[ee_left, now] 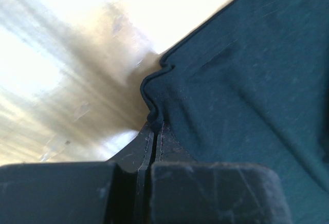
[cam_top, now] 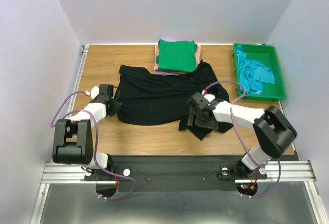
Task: Fold and stack the t-shirts
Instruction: Flatten the tshirt out
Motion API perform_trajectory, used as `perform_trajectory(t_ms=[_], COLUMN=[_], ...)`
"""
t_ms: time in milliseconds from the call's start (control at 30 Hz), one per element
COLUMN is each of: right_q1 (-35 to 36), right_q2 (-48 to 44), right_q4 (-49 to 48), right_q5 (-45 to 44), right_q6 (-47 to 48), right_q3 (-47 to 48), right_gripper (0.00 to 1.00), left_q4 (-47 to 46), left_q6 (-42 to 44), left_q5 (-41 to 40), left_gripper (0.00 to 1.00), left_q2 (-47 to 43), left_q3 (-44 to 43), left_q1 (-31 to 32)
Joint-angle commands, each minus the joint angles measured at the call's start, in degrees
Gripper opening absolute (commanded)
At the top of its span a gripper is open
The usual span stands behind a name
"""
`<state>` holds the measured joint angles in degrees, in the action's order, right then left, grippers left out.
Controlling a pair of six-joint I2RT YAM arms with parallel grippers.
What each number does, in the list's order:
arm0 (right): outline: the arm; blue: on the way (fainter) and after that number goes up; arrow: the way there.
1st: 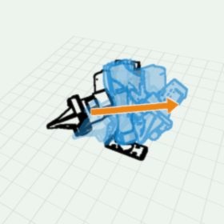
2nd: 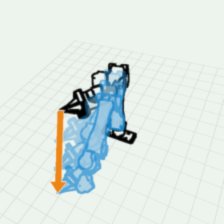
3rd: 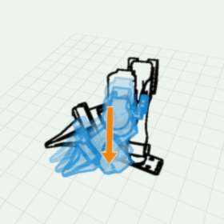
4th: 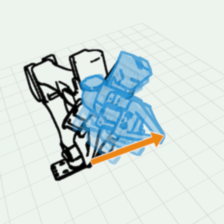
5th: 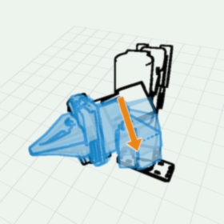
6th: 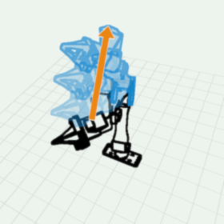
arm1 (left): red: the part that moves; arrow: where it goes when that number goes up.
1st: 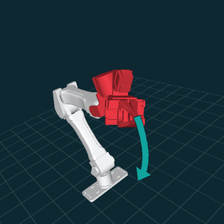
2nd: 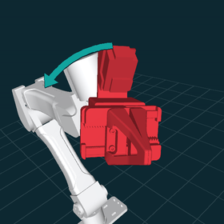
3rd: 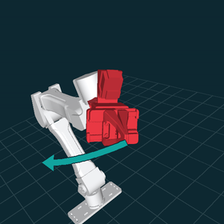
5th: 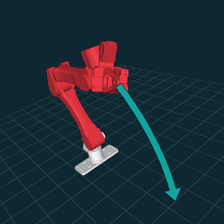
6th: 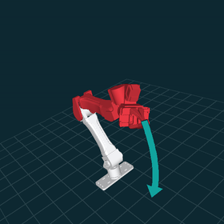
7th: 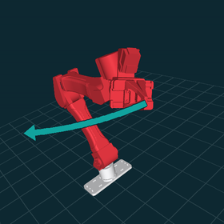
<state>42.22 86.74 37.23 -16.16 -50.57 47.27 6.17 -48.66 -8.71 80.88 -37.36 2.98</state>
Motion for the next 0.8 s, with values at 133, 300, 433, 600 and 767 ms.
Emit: perform_trajectory(t_ms=[133, 300, 433, 600, 767], right_q1=[-2.8, -1.3, 4.4, 13.8, 16.2], right_q2=[4.7, -5.4, -10.3, -7.5, -7.3], right_q4=[-7.3, -4.5, -0.3, 7.3, 11.2], right_q5=[-0.6, 2.6, 2.4, -3.2, -4.8], right_q6=[11.5, 8.4, 5.7, -1.3, -6.3], right_q3=[2.4, -4.2, -3.2, 0.2, -0.4], right_gripper=[1.0, 0.98, 0.97, 0.97, 0.96], left_q4=[-1.9, -2.8, -3.1, -3.4, -3.3], left_q6=[-0.3, -0.2, 0.1, 0.0, 0.3], left_q5=[0.4, 0.7, 1.8, 1.6, 1.7], left_gripper=[0.0, 0.0, 0.0, 0.0, 0.0], left_q2=[2.0, 1.6, 1.2, 0.8, 0.9], left_q3=[-6.0, -4.8, -4.6, -4.4, -4.4], left_q1=[-0.9, -0.9, -0.9, -0.9, -0.9])
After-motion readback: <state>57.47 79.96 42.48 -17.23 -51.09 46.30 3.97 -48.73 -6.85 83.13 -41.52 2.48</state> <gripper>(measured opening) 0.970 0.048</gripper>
